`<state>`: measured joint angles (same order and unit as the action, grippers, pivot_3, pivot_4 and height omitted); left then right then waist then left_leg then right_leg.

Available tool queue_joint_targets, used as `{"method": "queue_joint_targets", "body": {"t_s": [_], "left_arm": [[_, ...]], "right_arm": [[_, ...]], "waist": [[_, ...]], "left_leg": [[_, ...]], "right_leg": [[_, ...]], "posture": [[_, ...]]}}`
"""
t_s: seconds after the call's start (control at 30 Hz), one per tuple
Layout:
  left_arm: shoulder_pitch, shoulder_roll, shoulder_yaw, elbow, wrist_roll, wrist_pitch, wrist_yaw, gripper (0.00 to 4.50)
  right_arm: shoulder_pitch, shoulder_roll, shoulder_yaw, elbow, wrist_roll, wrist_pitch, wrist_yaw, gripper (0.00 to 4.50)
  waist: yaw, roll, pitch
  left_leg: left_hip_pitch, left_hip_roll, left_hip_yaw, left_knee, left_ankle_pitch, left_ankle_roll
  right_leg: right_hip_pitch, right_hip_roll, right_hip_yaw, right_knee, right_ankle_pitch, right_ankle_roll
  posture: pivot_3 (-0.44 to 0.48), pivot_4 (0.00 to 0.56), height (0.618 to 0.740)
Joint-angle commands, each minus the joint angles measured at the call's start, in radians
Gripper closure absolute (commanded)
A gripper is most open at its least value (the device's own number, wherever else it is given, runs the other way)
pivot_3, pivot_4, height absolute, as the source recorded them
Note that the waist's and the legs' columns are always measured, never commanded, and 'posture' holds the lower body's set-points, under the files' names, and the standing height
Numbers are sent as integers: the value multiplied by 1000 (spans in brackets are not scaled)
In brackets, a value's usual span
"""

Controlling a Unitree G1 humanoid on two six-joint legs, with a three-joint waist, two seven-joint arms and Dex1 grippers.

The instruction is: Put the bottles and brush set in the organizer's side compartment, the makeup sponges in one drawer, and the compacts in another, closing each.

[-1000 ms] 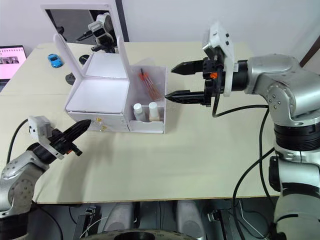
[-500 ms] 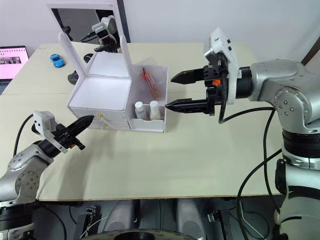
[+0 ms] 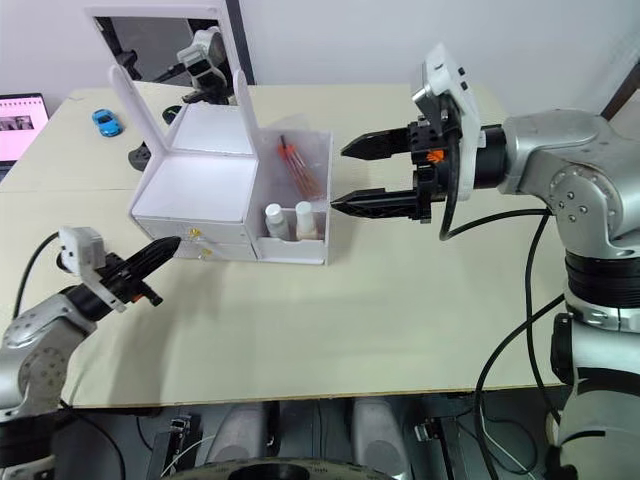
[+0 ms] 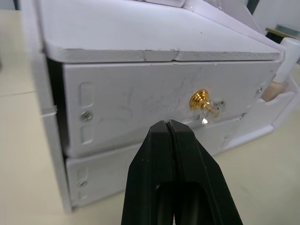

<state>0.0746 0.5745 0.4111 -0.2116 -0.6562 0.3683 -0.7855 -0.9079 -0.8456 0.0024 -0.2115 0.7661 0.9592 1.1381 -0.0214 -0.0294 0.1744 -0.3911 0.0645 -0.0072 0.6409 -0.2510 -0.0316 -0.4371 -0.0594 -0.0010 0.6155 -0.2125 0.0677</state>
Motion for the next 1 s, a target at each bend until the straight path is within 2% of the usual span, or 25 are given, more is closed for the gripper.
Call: {"method": "queue_joint_targets", "body": {"t_s": [0.03, 0.2, 0.3, 0.4, 0.57, 0.7, 0.83, 1.0], "left_arm": [[95, 35, 95, -65, -24, -23, -41, 4486], [244, 21, 148, -86, 53, -123, -47, 4486], [347, -19, 120, -127, 93, -160, -39, 4486], [397, -85, 92, -181, 82, -154, 10, 4486], [386, -182, -11, -228, 127, -185, 77, 2182], [305, -300, -88, -189, 218, -288, 190, 41], [271, -354, -151, -144, 316, -359, 249, 41], [223, -361, -224, -96, 374, -380, 281, 41]], "right_arm": [[-18, -2, -14, -9, 6, -30, 26, 0], [-73, 14, 0, 34, -1, -53, 56, 0], [-110, 33, 18, 69, -16, -73, 69, 0], [-129, 45, 30, 85, -33, -82, 72, 0], [-139, 55, 33, 78, -32, -67, 58, 0], [-138, 45, 24, 57, -27, -40, 36, 0], [-126, 27, 10, 44, -25, -25, 26, 0], [-104, 5, -3, 34, -26, -27, 24, 0]], "waist": [[4, 0, 0], [7, 0, 0], [6, 0, 0], [6, 0, 0], [10, 0, 0], [9, 0, 0], [9, -1, 0], [10, 0, 0]], "left_leg": [[0, 0, 0, -2, 0, 0], [0, 0, 1, -9, 0, 0], [0, 0, 1, -9, 0, 0], [0, 0, 2, -9, 0, 0], [0, -1, 3, -9, 0, 0], [0, -1, 3, -9, 0, 0], [0, -1, 2, -9, 0, 0], [0, 0, 2, -9, 0, 0]], "right_leg": [[-1, 0, 0, 0, 0, 0], [-5, 1, 0, -1, 1, -3], [-5, 0, 0, -2, 1, -3], [-5, -1, 0, -3, 0, 0], [-4, -2, 0, -3, -1, 0], [-4, -1, 0, -3, 0, 0], [-4, 0, 0, -3, 2, -3], [-4, 1, 0, -3, 2, -3]], "posture": [[0, 150, 725], [0, 150, 725], [0, 150, 725], [0, 150, 725], [0, 150, 725], [0, 150, 725], [0, 150, 725], [0, 150, 725]]}}
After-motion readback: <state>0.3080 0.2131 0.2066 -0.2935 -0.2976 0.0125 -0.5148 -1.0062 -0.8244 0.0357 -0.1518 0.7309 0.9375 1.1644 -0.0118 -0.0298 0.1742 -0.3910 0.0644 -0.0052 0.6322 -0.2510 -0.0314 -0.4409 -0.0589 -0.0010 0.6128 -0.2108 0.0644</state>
